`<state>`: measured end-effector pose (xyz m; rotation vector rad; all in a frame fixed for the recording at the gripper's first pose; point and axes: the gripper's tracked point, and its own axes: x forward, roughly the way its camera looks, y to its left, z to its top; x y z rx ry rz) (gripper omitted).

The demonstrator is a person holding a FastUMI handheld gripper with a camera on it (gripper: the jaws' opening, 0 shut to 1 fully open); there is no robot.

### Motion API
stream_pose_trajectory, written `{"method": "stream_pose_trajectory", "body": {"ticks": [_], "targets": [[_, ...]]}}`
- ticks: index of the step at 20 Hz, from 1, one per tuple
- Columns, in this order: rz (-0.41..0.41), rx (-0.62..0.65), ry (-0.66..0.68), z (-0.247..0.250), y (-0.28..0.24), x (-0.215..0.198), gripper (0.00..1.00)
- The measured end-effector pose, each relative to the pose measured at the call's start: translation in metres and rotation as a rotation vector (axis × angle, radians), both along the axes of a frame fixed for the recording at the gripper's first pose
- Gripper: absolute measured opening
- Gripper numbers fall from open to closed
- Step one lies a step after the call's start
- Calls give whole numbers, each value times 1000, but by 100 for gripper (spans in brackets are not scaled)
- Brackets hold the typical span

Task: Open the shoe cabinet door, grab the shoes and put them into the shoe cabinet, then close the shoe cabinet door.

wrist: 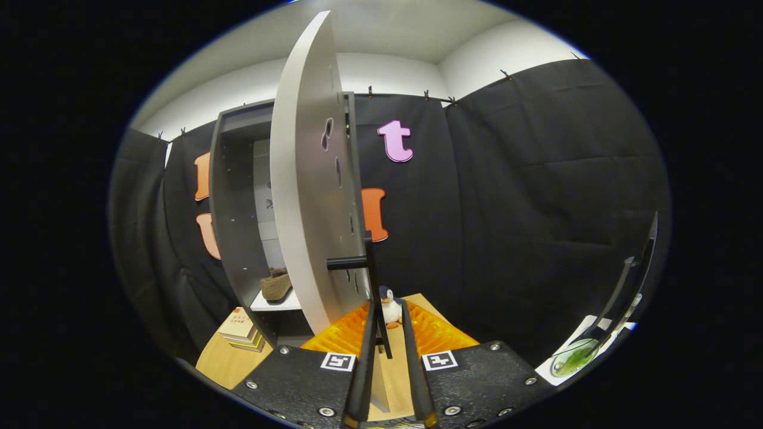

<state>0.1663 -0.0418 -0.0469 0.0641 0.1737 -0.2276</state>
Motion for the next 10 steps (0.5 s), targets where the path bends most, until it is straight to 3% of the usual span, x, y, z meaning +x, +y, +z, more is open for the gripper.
{"method": "stream_pose_trajectory", "body": {"ticks": [2,7,10], "targets": [[-14,3,17,-2,-8,-4,23],[-58,4,16,-3,-37,-6,23],[-38,38,14,-3,-39,-7,24]]}}
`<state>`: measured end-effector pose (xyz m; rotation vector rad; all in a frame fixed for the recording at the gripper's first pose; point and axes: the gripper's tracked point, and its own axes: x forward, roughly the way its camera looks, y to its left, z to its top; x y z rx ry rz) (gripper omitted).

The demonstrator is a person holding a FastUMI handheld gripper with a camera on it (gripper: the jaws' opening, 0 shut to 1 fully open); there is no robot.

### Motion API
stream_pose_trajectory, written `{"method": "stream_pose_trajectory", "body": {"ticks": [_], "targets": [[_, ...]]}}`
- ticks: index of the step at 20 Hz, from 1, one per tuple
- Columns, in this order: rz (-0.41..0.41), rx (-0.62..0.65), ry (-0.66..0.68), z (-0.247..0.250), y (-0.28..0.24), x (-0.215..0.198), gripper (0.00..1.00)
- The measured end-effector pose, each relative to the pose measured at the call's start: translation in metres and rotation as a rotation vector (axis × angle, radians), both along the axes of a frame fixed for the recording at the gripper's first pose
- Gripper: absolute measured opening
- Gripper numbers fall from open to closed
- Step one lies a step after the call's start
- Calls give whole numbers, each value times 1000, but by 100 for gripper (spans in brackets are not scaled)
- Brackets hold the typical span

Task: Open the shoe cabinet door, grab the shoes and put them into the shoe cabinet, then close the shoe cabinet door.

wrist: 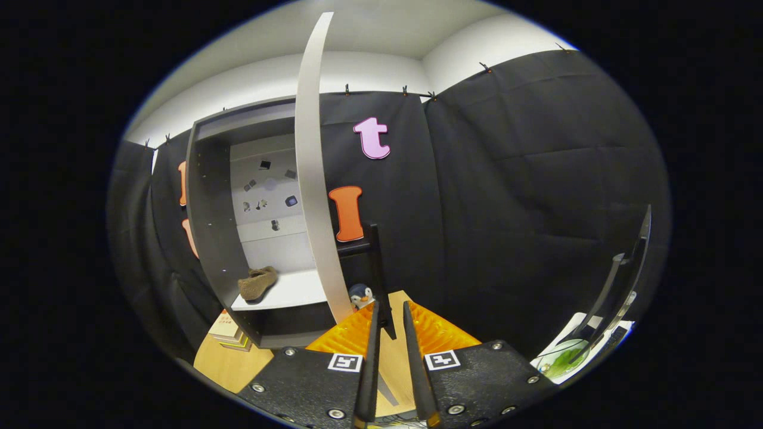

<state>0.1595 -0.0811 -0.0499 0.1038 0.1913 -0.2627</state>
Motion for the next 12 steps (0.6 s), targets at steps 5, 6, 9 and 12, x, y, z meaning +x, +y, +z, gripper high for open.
{"method": "stream_pose_trajectory", "body": {"ticks": [5,6,9,12], "targets": [[15,-7,-12,4,2,-3,26],[15,-8,-15,5,3,-6,26],[13,-15,-24,9,9,-11,26],[31,-13,-28,10,26,-20,26]]}}
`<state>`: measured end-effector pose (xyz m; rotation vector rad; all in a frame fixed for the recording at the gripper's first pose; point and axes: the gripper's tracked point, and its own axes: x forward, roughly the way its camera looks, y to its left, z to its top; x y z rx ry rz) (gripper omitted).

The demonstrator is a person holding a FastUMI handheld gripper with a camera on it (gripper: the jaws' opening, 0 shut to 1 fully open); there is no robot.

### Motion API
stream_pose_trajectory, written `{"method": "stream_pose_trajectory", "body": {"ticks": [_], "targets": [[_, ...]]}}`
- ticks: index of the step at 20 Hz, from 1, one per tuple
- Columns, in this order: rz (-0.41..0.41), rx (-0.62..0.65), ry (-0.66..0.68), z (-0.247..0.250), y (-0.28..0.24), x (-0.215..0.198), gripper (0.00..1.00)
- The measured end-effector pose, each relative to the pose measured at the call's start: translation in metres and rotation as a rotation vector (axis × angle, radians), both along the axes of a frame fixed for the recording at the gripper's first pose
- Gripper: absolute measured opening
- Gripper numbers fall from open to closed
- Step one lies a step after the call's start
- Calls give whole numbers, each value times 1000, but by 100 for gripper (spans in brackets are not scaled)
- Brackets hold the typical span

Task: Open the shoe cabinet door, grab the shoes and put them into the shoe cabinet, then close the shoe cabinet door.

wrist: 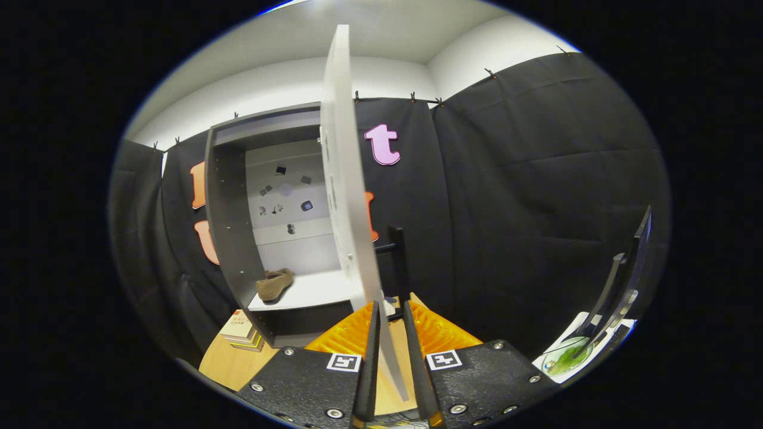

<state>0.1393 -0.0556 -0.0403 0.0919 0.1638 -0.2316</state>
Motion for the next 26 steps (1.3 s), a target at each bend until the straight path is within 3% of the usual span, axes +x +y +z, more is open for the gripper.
{"method": "stream_pose_trajectory", "body": {"ticks": [9,17,26], "targets": [[89,75,71,-60,89,-36,26],[231,129,294,-205,178,-30,26],[317,134,551,-361,200,17,28]]}}
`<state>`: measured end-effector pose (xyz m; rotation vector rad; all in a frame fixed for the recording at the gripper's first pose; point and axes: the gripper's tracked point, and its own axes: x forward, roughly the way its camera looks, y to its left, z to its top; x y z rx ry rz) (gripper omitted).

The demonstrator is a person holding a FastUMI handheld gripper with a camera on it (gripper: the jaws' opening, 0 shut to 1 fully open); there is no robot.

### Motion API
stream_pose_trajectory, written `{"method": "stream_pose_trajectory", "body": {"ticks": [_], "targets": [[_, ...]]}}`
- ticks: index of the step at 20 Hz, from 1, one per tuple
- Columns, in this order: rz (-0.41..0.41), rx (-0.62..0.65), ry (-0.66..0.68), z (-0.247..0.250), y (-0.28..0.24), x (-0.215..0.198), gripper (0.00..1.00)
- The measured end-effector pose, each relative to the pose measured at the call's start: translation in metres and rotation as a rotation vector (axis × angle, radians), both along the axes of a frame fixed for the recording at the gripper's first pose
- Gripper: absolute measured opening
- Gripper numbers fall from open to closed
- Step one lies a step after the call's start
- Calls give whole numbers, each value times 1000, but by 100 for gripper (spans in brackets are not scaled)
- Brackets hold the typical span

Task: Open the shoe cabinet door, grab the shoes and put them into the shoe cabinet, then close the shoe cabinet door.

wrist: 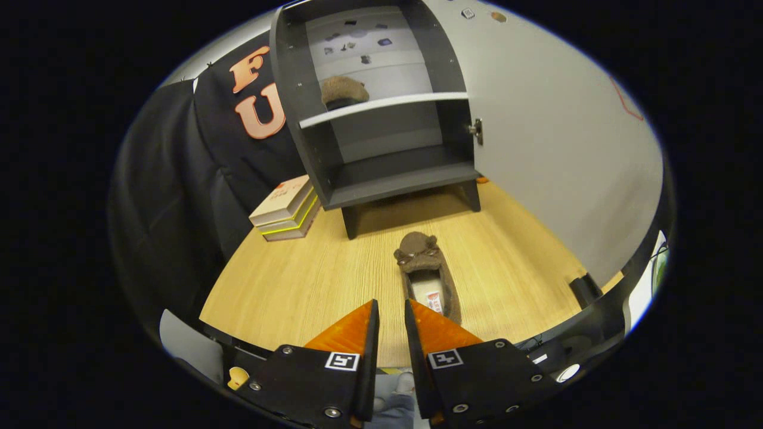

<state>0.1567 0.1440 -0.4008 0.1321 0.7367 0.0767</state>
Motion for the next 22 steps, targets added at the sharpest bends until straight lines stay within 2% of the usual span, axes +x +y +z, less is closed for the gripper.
{"method": "stream_pose_trajectory", "body": {"ticks": [5,10,15,16,18,22], "targets": [[35,-25,87,-61,-7,42,28],[40,11,173,-103,-6,73,27],[67,-12,188,-119,-2,93,17],[75,-19,179,-118,-3,94,11],[64,-15,179,-117,-3,94,6],[68,-63,144,-91,-13,97,6]]}}
